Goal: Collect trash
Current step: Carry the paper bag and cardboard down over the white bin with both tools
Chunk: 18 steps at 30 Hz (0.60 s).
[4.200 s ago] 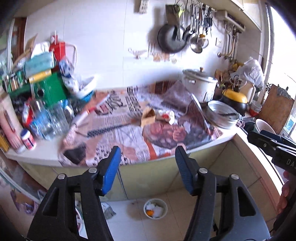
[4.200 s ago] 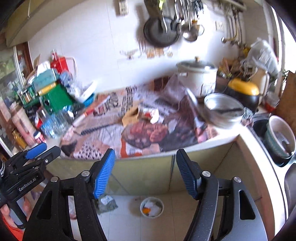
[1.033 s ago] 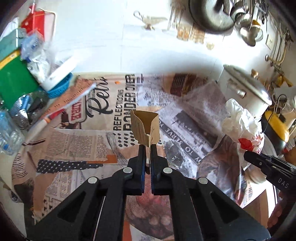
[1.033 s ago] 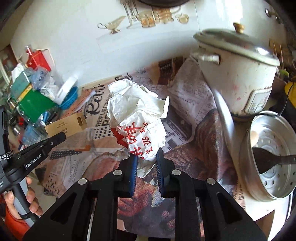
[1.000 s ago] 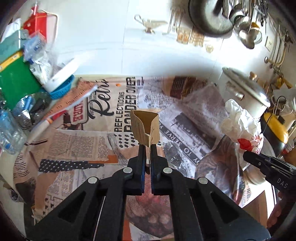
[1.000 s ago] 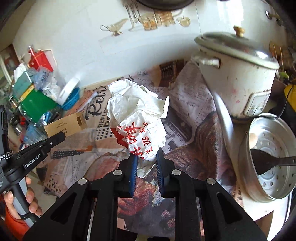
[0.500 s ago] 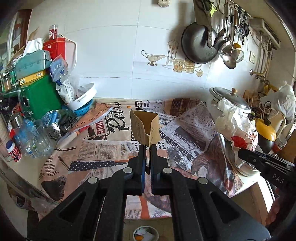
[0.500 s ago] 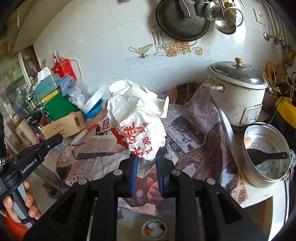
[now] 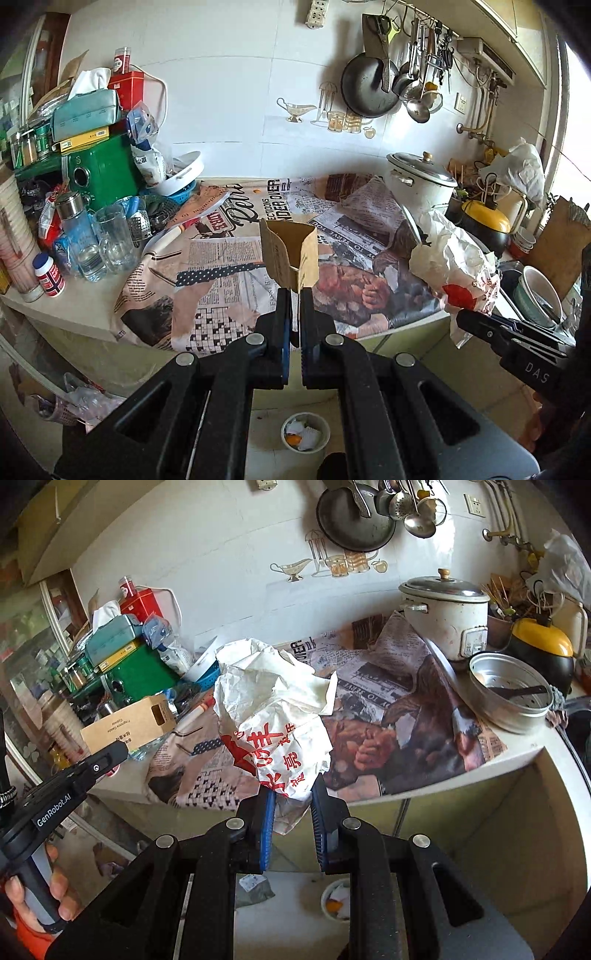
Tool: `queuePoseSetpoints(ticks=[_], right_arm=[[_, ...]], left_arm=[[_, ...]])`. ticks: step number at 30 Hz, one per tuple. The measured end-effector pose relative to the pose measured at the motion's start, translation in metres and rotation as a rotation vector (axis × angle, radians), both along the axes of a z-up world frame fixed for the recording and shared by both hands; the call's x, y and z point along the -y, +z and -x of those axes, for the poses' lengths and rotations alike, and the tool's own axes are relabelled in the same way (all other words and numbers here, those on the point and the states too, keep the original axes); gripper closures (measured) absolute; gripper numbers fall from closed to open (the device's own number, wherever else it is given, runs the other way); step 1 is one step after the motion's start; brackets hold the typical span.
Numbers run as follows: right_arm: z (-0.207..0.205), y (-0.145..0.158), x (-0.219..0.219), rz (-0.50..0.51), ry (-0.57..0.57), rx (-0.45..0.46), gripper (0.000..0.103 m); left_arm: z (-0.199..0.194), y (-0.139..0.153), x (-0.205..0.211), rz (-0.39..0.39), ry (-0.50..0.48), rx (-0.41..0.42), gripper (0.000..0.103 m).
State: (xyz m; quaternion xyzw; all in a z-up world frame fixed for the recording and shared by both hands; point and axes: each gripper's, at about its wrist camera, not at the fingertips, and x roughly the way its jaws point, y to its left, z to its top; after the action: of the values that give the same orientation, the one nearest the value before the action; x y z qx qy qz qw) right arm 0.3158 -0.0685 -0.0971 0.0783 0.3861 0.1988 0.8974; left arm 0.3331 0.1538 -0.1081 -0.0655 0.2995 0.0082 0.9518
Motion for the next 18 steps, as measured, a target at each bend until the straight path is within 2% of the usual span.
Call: queuePoseSetpoints(ticks=[5, 11, 18], right_arm=[[0.036, -0.004, -0.007, 0.014, -0.008, -0.045, 0.086], [0.051, -0.014, -0.008, 0.040, -0.007, -0.097, 0.086], [0.046, -0.066, 0.004, 0.072, 0.006, -0.189, 0.086]], left_arm=[[0.028, -0.010, -0.003, 0.007, -0.025, -0.048, 0.100], [0.041, -0.039, 0.003, 0.017, -0.024, -0.135, 0.100], [0.040, -0.096, 0.018, 0.048, -0.005, -0.245, 0.100]])
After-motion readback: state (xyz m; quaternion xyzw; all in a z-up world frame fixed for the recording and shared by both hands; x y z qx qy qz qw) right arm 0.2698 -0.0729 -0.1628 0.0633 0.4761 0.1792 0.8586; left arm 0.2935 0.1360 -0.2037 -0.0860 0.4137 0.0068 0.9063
